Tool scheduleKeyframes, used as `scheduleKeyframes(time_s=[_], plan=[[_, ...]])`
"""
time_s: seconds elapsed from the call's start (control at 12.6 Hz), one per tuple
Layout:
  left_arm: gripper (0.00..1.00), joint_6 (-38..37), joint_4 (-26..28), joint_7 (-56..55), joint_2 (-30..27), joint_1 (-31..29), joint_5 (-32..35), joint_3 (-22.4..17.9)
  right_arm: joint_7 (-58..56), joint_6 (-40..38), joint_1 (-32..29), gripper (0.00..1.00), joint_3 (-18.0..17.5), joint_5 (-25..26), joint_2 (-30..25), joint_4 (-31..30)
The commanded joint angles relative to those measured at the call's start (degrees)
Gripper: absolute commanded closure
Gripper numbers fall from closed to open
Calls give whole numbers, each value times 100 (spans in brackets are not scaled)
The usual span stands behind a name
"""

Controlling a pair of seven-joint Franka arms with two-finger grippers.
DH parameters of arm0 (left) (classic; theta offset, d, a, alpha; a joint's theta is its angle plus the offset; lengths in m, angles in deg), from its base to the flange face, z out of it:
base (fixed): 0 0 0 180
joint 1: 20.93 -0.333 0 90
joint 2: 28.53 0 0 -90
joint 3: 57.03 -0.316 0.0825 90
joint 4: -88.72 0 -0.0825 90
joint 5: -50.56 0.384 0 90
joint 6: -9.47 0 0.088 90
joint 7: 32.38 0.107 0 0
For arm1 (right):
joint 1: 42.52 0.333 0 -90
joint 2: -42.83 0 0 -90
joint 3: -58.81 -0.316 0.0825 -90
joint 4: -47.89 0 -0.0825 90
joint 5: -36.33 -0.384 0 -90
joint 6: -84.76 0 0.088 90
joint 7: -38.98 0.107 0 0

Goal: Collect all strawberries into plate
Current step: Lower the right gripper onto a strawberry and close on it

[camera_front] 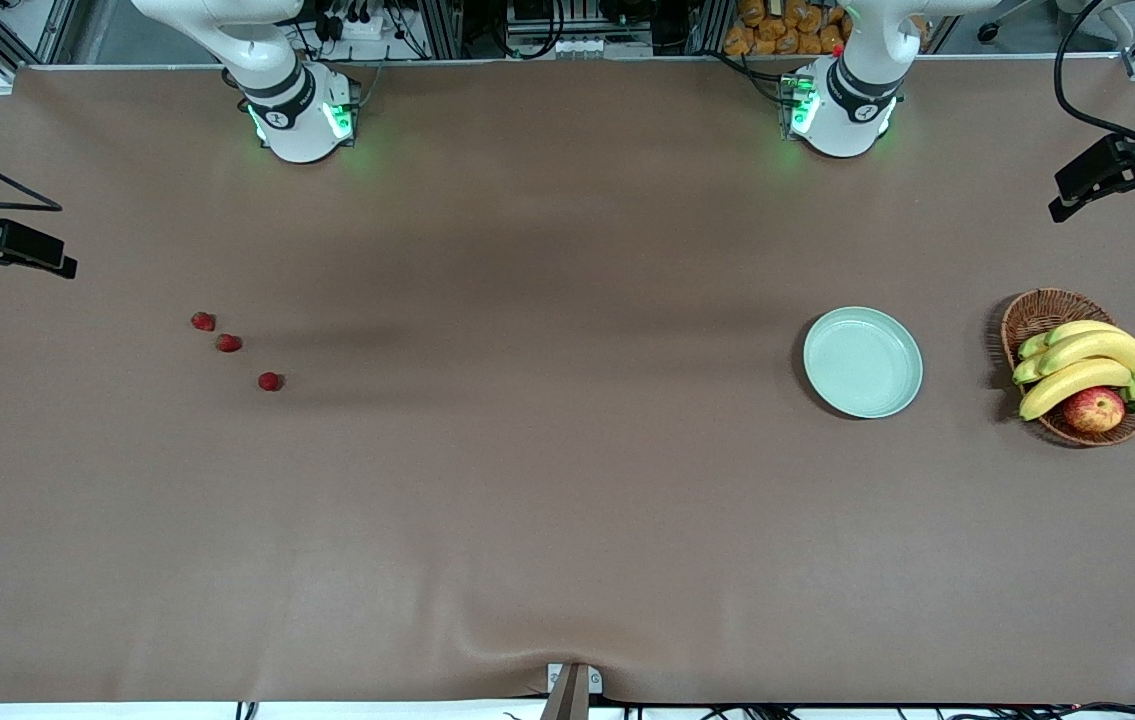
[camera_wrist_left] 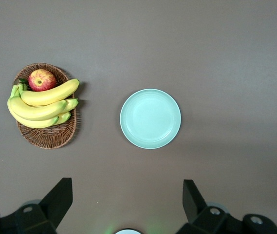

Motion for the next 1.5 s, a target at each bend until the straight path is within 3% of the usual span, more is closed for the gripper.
scheduleKeyframes(time_s=[0.0,0.87,1.19,1.42], plan=[[0,22,65,9,-114,24,-18,1,1,62,-30,0,-3,-55,20,-54],[0,-5,92,-61,-44,68,0,177,-8,-34,23,0,-11,-55,-24,-10],[0,118,162,-52,-35,59,0,177,1,123,32,0,-11,-63,387,-765],[0,232,180,-52,8,68,0,177,1,999,93,0,-11,-63,915,-1117]])
